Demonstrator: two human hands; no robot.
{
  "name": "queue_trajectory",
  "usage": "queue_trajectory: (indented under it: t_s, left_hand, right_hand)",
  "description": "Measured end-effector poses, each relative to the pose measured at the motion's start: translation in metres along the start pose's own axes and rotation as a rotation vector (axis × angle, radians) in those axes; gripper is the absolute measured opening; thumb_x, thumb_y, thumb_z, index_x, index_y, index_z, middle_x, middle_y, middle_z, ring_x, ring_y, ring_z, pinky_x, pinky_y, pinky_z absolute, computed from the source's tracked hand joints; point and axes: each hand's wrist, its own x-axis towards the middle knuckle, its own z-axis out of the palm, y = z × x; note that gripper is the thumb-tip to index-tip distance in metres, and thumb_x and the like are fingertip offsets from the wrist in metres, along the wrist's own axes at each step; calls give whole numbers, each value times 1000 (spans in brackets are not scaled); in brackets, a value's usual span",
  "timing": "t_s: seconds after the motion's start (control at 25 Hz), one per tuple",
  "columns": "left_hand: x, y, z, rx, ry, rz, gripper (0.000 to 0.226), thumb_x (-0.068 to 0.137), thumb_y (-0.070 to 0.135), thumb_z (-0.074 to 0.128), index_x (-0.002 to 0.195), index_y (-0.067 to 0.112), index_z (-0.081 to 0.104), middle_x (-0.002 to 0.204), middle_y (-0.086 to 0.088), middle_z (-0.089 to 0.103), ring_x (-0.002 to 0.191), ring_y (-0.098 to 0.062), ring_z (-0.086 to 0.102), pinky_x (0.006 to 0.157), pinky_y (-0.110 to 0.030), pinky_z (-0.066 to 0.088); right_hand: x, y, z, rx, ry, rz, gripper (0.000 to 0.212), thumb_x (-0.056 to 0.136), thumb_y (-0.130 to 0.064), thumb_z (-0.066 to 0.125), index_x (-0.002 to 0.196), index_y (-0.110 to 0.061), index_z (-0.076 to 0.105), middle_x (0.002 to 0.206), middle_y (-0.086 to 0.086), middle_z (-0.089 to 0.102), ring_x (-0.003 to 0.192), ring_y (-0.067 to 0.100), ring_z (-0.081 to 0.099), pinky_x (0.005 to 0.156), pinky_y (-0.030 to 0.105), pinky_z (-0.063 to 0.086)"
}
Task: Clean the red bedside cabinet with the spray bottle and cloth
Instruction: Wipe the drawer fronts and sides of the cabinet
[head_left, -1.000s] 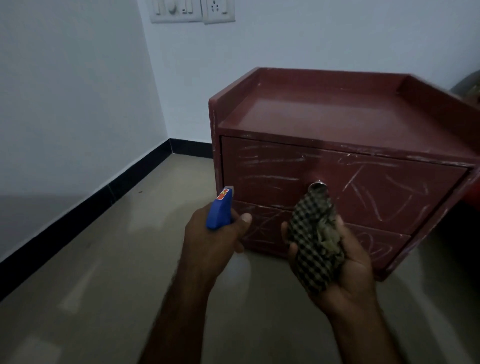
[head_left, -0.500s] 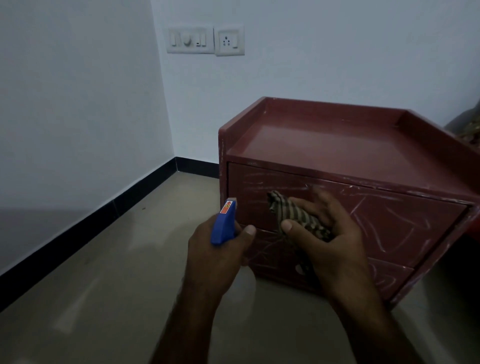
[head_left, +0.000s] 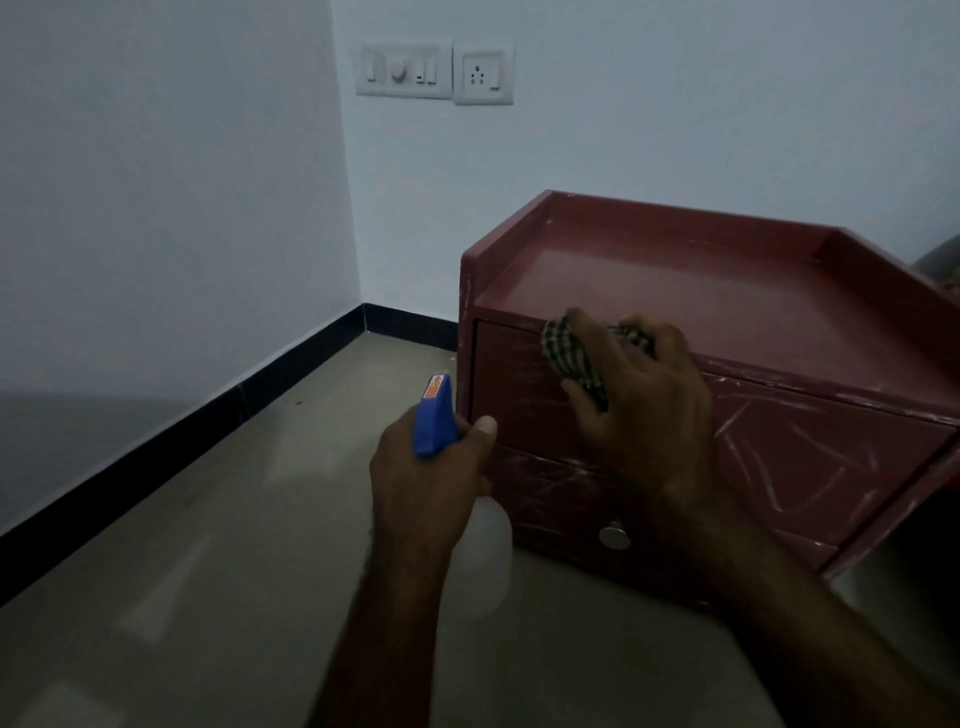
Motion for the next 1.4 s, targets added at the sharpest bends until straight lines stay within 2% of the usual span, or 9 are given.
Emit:
queue_trajectory:
  t_s: [0.36, 0.44, 0.52, 0.6, 0.84, 1.0, 1.2, 1.4]
  left_hand:
    - [7, 23, 5, 7, 85, -12, 20, 91, 31, 72, 89, 13, 65, 74, -4, 67, 56, 3, 62, 48, -3, 41]
    - [3, 23, 0, 33, 101, -26, 21, 91, 31, 72, 91, 12, 64, 75, -6, 67, 59, -2, 65, 50, -8, 43]
    - [-1, 20, -5, 34, 109, -46, 21, 92, 31, 72, 92, 11, 64, 78, -10, 69, 68, -15, 69, 58, -17, 45]
    - [-3, 17, -10, 26, 100, -74, 22, 92, 31, 71, 93, 11, 64, 81, -11, 70, 73, -24, 70, 60, -20, 44]
    - [12, 30, -21, 55, 104, -25, 21, 91, 34, 71, 87, 16, 63, 76, -6, 70, 68, -17, 68, 59, -20, 42]
    - [19, 39, -20, 17, 98, -12, 22, 90, 33, 73, 88, 13, 65, 77, -9, 70, 71, -21, 69, 61, -24, 44]
    - [23, 32, -24, 49, 94, -23, 22, 91, 34, 71, 91, 12, 65, 82, -10, 70, 78, -24, 69, 69, -30, 50]
    - [25, 25, -28, 83, 102, -22, 21, 92, 32, 71, 92, 12, 65, 83, -11, 70, 79, -25, 69, 72, -30, 51]
  right_hand:
    - [14, 3, 29, -66, -46, -146, 53, 89, -24, 75, 140, -17, 61, 129, 4, 70, 122, 39, 54, 80, 50, 53]
    - [18, -4, 37, -49, -57, -207, 52, 90, -23, 74, 140, -16, 61, 132, 5, 69, 122, 42, 54, 79, 50, 52]
    - [23, -11, 44, -45, -95, -263, 53, 93, -25, 71, 143, -18, 57, 137, 4, 66, 124, 42, 52, 81, 49, 50]
    - [22, -11, 48, -48, -113, -285, 53, 95, -26, 68, 146, -21, 54, 140, 1, 64, 127, 40, 50, 81, 48, 47]
    - [21, -16, 53, -22, -65, -219, 54, 90, -23, 73, 141, -22, 55, 132, 2, 68, 121, 38, 50, 79, 48, 50]
    - [38, -35, 59, -11, -92, -280, 51, 92, -24, 72, 141, -21, 60, 133, 3, 68, 121, 38, 53, 80, 46, 50]
    - [60, -43, 71, 32, 45, -239, 53, 86, -20, 77, 137, -20, 63, 131, 3, 61, 119, 36, 53, 75, 45, 50]
    - [46, -57, 76, -62, 21, -211, 61, 81, -20, 81, 139, -20, 62, 124, 4, 70, 116, 34, 54, 74, 41, 49]
